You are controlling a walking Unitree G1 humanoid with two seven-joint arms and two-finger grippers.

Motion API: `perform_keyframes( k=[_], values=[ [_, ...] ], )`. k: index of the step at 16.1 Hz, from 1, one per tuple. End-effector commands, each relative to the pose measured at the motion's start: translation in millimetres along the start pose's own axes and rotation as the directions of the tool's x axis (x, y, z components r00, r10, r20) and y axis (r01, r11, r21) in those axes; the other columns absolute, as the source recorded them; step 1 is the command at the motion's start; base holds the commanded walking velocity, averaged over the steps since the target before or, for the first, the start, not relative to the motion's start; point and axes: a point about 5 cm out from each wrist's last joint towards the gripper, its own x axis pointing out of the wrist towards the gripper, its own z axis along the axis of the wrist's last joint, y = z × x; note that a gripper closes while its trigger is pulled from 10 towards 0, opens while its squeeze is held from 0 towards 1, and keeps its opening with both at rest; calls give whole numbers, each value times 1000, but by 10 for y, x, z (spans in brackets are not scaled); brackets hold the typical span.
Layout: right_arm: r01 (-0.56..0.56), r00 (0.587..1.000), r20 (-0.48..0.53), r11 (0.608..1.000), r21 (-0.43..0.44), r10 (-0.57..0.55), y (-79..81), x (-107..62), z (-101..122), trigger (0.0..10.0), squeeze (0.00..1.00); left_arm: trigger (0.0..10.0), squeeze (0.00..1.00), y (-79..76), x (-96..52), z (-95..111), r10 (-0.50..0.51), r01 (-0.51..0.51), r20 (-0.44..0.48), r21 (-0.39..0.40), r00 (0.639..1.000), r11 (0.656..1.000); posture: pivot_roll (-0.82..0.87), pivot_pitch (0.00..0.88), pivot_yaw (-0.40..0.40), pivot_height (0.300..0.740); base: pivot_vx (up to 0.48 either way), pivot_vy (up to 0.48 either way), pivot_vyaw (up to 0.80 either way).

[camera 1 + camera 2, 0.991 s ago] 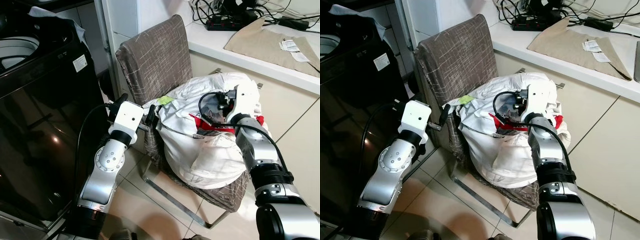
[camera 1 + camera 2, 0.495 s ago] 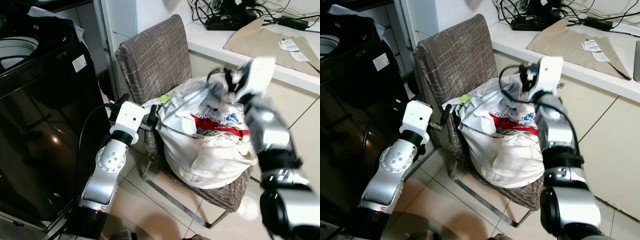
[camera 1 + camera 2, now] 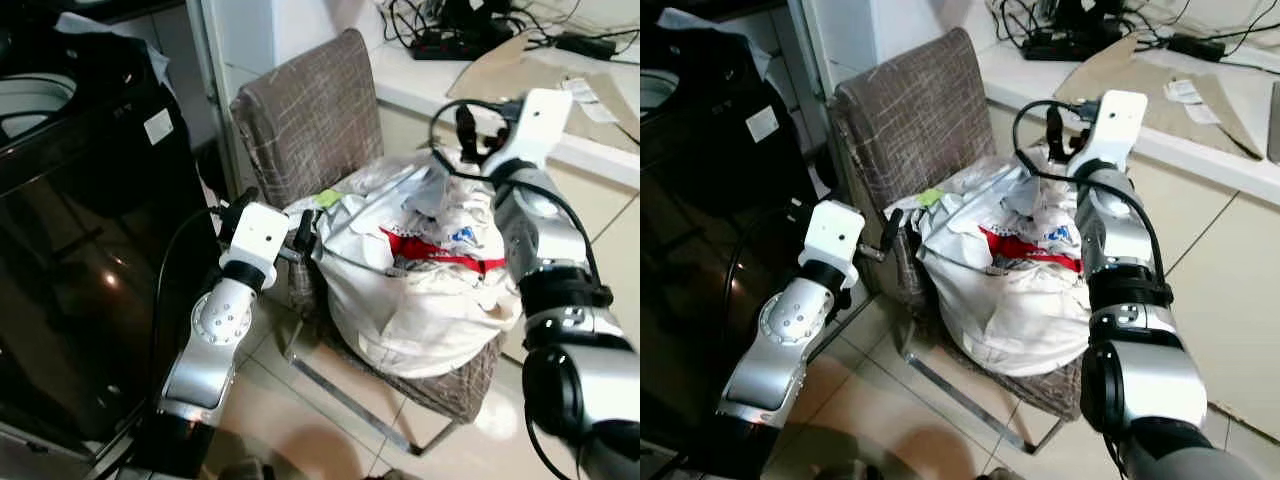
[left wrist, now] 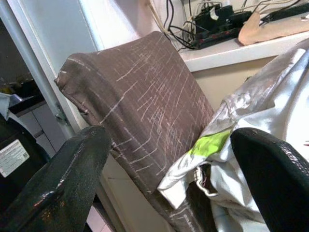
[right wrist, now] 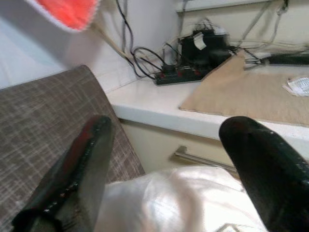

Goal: Clothes washing

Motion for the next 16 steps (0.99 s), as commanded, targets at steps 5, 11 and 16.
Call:
perform_keyframes(
  k=[5,11,16],
  values=[
    [110,986,-133,987,114,-95,-87,109,-49,10000,0,10000,0,52,-155,-9,-9,10,-28,24,1000,1000,82,55,-5,740,0,0,0],
    [107,973,-218,983,148,-73,31,117,-161,10000,0,10000,0,173,-304,-12,29,-26,-59,57,998,998,163,63,-20,740,0,0,0],
    [135,930,-364,965,226,-45,73,10,-469,10000,0,10000,0,174,-370,-11,47,-42,-76,55,996,998,173,77,-34,740,0,0,0]
  ],
)
